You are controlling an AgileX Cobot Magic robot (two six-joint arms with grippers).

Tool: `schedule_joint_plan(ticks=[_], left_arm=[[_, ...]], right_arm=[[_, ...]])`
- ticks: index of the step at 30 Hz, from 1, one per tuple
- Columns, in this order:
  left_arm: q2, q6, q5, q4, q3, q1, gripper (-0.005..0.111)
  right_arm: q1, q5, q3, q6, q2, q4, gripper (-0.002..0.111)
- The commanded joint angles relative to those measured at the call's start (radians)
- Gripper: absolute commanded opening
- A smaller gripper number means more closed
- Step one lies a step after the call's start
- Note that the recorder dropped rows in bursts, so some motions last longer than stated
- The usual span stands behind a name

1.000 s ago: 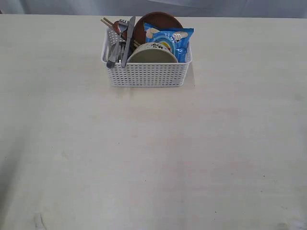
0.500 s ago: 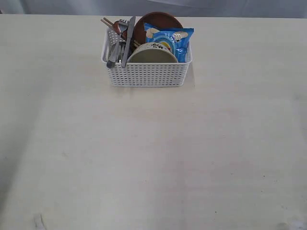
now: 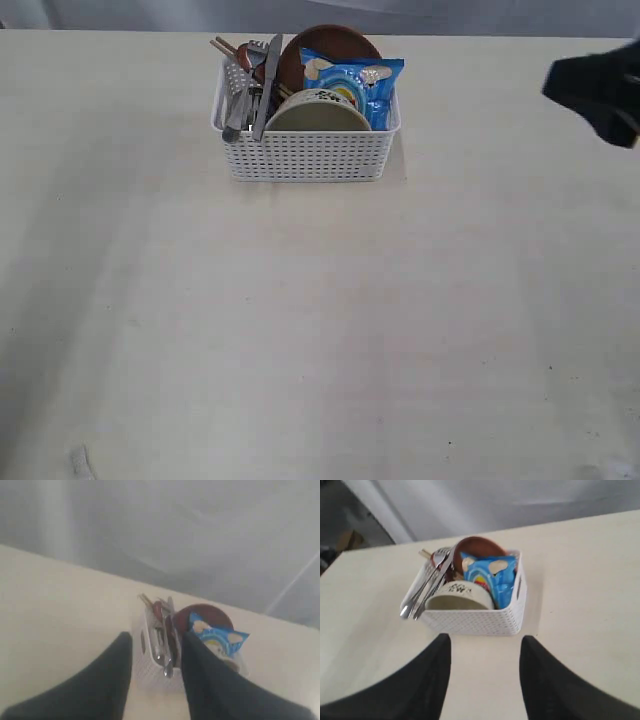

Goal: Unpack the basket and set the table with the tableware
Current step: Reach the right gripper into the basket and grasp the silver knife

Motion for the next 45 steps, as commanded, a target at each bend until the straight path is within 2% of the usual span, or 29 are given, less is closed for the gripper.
schedule_joint_plan(ticks=[1,8,14,18,23,32,45], left_arm=[[0.072,0.068,0.082,0.012,-0.015,-0.001,0.034],[0.084,0.099,0.068,0.012,0.064,-0.001,0.034],[0.084,0.104,0.076,0.012,0.064,-0.001,0.034],[0.084,0.104,0.076,0.012,0.064,-0.001,0.034],[0.084,0.104,0.077,0.012,0.064,-0.001,0.034],[0.084,0.104,0.076,0.012,0.064,-0.001,0.034],[0.084,0.108,0.074,0.012,0.064,-0.001,0.034]], right_arm=[[0.073,0.187,-0.25,-0.086,0.258,0.041,0.042],[0.192,0.249,-0.571,-0.113,0.653,0.141,0.042],[0.259,0.34,-0.872,-0.062,0.98,0.175,0.042],[0.259,0.441,-1.078,0.006,1.15,0.123,0.042],[0.261,0.562,-1.282,0.146,1.303,-0.082,0.042],[0.261,0.562,-1.408,0.158,1.452,-0.098,0.042],[0.261,0.573,-1.437,0.158,1.495,-0.225,0.042]])
